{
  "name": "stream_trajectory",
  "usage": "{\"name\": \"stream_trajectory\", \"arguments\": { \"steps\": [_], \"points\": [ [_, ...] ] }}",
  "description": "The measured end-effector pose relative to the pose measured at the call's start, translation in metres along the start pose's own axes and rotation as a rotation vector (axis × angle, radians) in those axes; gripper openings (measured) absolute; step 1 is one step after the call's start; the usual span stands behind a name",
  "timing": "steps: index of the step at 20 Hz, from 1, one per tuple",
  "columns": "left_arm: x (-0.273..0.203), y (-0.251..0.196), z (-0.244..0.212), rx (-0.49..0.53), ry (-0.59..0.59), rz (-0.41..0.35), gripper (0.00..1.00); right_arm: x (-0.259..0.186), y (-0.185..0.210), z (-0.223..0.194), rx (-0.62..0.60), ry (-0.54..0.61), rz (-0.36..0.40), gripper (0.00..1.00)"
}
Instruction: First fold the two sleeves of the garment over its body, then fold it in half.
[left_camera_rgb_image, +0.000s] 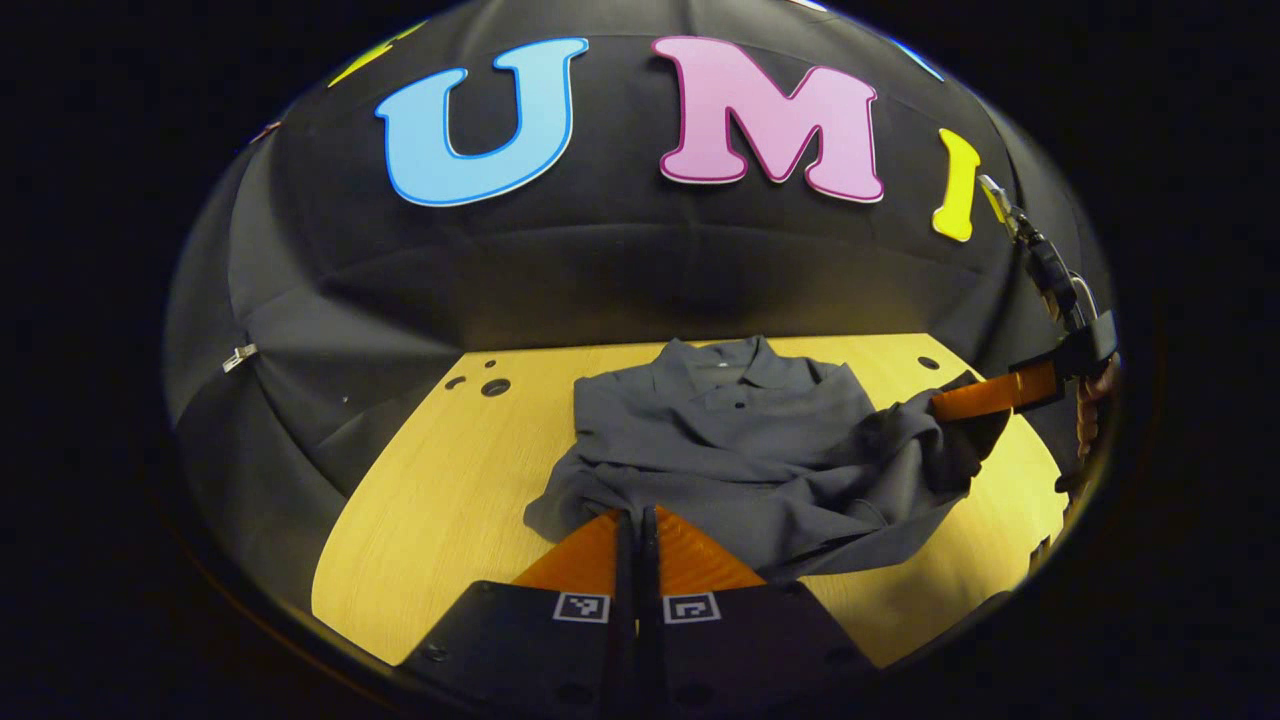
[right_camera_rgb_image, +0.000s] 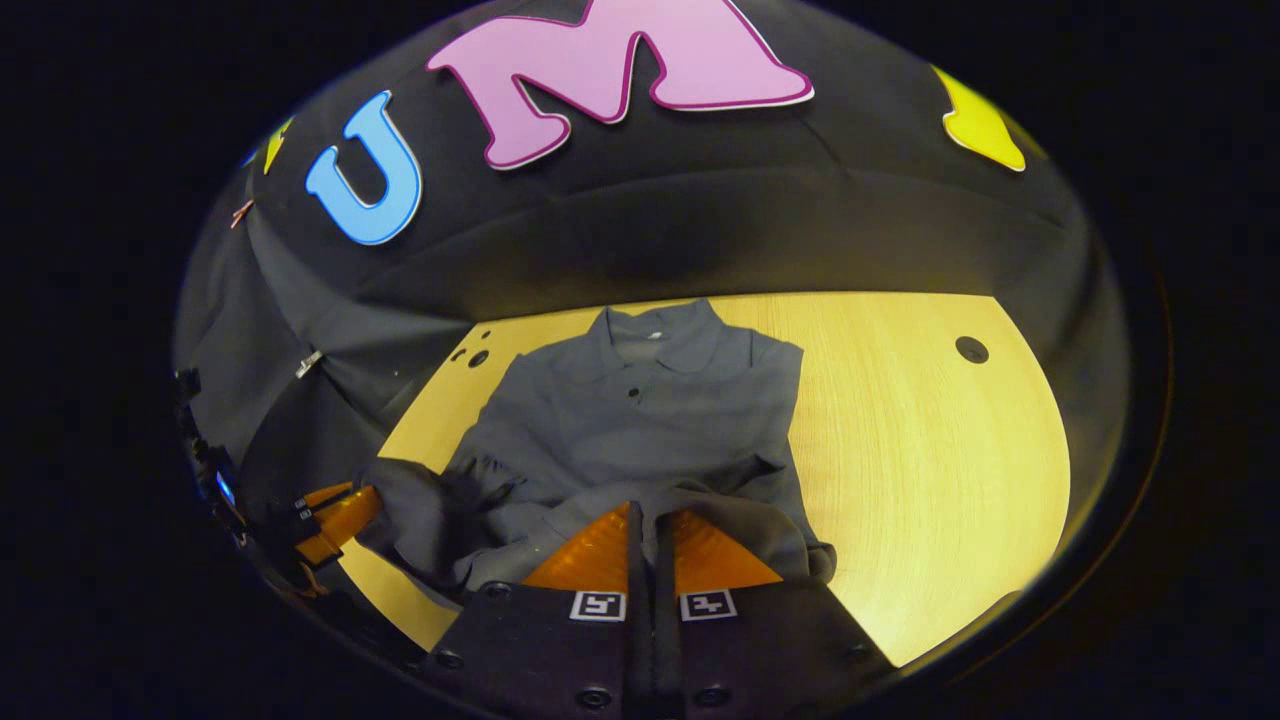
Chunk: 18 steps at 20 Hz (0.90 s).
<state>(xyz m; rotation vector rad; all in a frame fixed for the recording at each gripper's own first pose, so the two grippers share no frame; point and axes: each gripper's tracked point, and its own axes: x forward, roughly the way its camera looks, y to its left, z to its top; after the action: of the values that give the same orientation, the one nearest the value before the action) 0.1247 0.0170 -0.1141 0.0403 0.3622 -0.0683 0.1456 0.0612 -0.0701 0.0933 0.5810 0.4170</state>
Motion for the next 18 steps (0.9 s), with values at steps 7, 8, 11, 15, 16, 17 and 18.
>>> {"name": "stream_trajectory", "arguments": {
  "steps": [7, 8, 11, 15, 16, 17, 18],
  "points": [
    [-0.012, 0.020, 0.026, -0.220, -0.043, -0.085, 0.05, -0.008, 0.007, 0.034, -0.046, -0.085, -0.068, 0.05],
    [-0.008, 0.022, 0.040, -0.280, -0.048, -0.090, 0.05, -0.012, 0.010, 0.036, -0.043, -0.092, -0.074, 0.05],
    [0.003, 0.044, 0.066, -0.299, -0.084, -0.091, 0.05, -0.016, 0.012, 0.048, -0.039, -0.131, -0.105, 0.05],
    [0.030, 0.047, 0.098, -0.289, -0.121, -0.114, 0.05, -0.006, 0.005, 0.071, -0.021, -0.160, -0.114, 0.05],
    [0.042, 0.048, 0.105, -0.294, -0.126, -0.114, 0.05, 0.001, 0.001, 0.076, -0.015, -0.163, -0.114, 0.05],
    [0.055, 0.051, 0.109, -0.299, -0.126, -0.109, 0.05, 0.009, -0.004, 0.079, -0.011, -0.165, -0.114, 0.05],
    [0.068, 0.053, 0.114, -0.312, -0.124, -0.106, 0.05, 0.018, -0.008, 0.085, -0.008, -0.167, -0.115, 0.05]
  ]
}}
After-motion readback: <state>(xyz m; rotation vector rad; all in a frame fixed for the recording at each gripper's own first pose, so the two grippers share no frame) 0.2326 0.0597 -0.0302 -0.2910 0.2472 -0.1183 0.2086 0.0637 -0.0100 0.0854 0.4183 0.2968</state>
